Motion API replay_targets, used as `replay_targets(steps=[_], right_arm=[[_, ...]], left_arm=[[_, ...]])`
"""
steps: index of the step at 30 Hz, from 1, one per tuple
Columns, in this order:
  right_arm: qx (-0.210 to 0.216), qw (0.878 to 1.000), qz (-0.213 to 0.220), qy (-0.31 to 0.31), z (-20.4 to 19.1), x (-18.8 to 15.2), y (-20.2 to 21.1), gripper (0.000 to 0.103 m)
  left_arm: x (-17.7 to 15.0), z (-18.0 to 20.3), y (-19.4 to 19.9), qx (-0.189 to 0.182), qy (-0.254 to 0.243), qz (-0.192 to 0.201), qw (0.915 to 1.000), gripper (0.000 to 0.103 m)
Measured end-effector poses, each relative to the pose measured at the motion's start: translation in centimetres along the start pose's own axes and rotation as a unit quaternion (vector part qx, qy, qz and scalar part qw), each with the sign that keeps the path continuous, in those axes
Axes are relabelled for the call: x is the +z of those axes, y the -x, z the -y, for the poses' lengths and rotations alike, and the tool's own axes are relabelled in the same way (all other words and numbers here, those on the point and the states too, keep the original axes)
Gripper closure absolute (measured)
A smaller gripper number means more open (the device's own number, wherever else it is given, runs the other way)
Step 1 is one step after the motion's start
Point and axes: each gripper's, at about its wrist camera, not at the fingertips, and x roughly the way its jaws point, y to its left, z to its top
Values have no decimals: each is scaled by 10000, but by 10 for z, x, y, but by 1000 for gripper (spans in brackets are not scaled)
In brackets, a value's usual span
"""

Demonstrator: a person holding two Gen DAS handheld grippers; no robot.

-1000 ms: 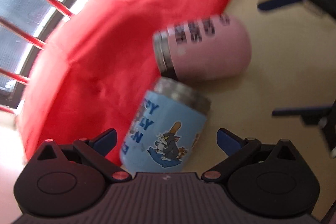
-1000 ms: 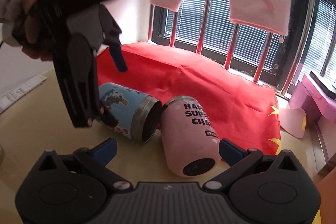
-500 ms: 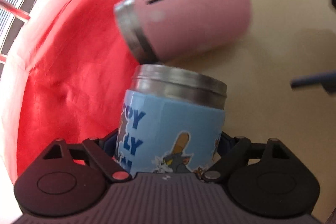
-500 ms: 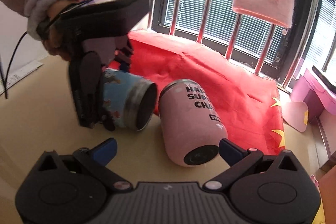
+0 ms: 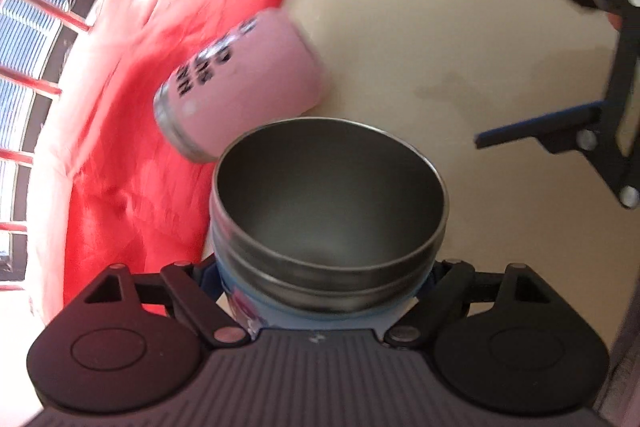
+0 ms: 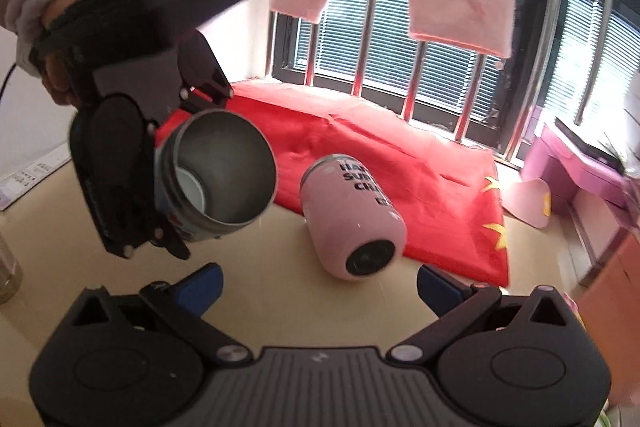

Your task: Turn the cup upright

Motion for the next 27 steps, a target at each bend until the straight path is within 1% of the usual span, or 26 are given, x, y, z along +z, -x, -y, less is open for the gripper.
replay_targets(steps=[5, 9, 12, 16, 19, 22, 24, 25, 27], right_arm=[[38, 9999, 128, -4, -6, -15, 38, 0], [42, 9997, 244, 71, -14, -35, 62, 0], [-19, 9993, 379, 34, -19, -51, 76, 0], [-241, 9974, 679, -57, -28, -82, 91, 0], [-500, 9948, 885, -92, -36, -110, 102, 0], [-711, 9929, 940, -138, -45, -138, 116, 0], [-769, 9925, 948, -102, -50, -150, 124, 0], [-798, 9924, 931, -87, -51, -153, 127, 0], [-884, 9929, 797, -92, -51, -157, 133, 0]], left_arm=[[6, 38, 32, 84, -179, -51, 9998, 17], [-1, 73, 46, 203, -178, -141, 9995, 17], [-10, 106, 53, 177, -285, -257, 9991, 17], [-18, 148, 39, 284, -493, -418, 9975, 17], [-19, 170, 17, 438, -671, -516, 9955, 17], [-20, 182, -2, 512, -564, -575, 9954, 17], [-18, 189, -9, 683, -535, -502, 9950, 17], [-16, 190, -10, 722, -445, -427, 9955, 17], [-13, 187, -13, 574, -49, -342, 9978, 17]])
